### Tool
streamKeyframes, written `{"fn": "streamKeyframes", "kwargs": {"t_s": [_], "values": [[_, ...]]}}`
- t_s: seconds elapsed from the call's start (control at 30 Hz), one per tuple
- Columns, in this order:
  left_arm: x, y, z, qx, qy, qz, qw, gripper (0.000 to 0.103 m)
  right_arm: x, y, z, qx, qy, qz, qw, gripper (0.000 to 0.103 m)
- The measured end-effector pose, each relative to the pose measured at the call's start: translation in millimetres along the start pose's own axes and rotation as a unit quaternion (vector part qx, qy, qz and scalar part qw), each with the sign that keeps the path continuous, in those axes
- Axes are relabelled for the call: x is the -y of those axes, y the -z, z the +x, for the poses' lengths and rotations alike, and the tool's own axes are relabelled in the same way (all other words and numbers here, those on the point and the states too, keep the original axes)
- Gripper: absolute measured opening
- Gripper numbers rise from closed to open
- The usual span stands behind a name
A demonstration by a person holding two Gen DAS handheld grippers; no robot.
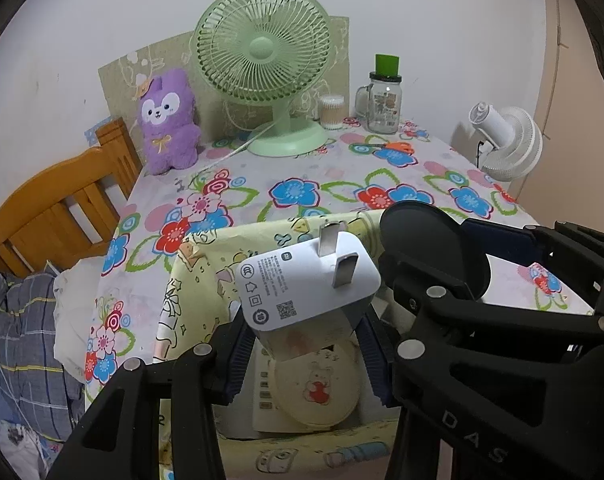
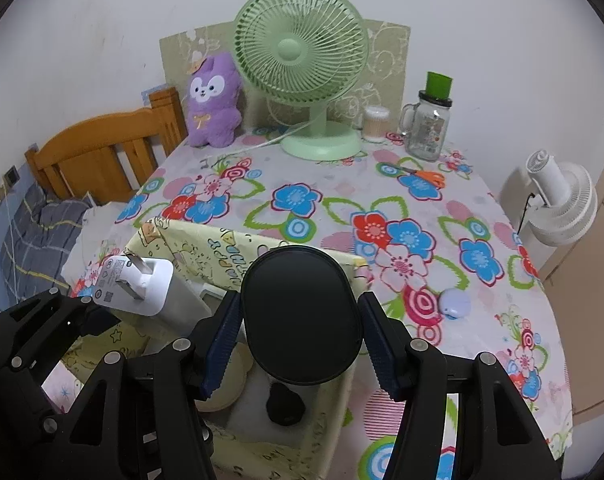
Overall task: Organize rigid objects
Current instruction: 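Carry the charger with the left gripper while the right carries the pad over the box, then lower the charger and pad into the box and open both grippers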
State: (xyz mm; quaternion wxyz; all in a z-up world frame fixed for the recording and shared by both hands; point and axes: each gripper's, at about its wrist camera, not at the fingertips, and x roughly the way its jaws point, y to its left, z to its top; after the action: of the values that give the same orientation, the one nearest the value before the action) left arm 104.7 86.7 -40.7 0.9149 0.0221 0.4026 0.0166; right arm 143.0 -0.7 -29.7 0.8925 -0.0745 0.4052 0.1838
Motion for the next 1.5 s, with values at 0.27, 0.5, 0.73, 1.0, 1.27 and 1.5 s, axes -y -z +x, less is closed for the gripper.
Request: {"fn": "streamKeyframes", "kwargs": {"t_s": [0.27, 0.5, 0.73, 1.0, 1.27, 1.5], "values": [[-12.4, 4.5, 16.1, -0.018, -0.005, -0.003, 0.9998, 0.051, -14.0, -1.0, 21.1, -0.023, -0.005, -0.013, 1.000, 0.063], [-21.2, 5.7, 27.5, -0.031, -0.007, -0.008, 0.9995, 0.051, -20.5, -2.5, 33.8, -0.037, -0.006, -0.019, 0.999, 0.063], [-23.8, 5.5, 33.0, -0.035, -0.016, -0.002, 0.9992, 0.051, -23.5, -3.5, 45.8, -0.051, -0.009, -0.015, 0.999, 0.062], [-22.0, 4.9, 33.4, -0.035, -0.021, 0.001, 0.9992, 0.066, -19.4, -4.5, 53.1, -0.063, -0.014, -0.009, 0.998, 0.062], [-20.3, 4.7, 33.1, -0.037, -0.011, -0.004, 0.9992, 0.081, -18.4, -5.3, 53.2, -0.069, -0.019, -0.013, 0.997, 0.062], [-18.7, 5.1, 30.1, -0.041, -0.012, -0.009, 0.9991, 0.087, -18.8, -4.5, 51.6, -0.071, -0.027, -0.015, 0.997, 0.065]]}}
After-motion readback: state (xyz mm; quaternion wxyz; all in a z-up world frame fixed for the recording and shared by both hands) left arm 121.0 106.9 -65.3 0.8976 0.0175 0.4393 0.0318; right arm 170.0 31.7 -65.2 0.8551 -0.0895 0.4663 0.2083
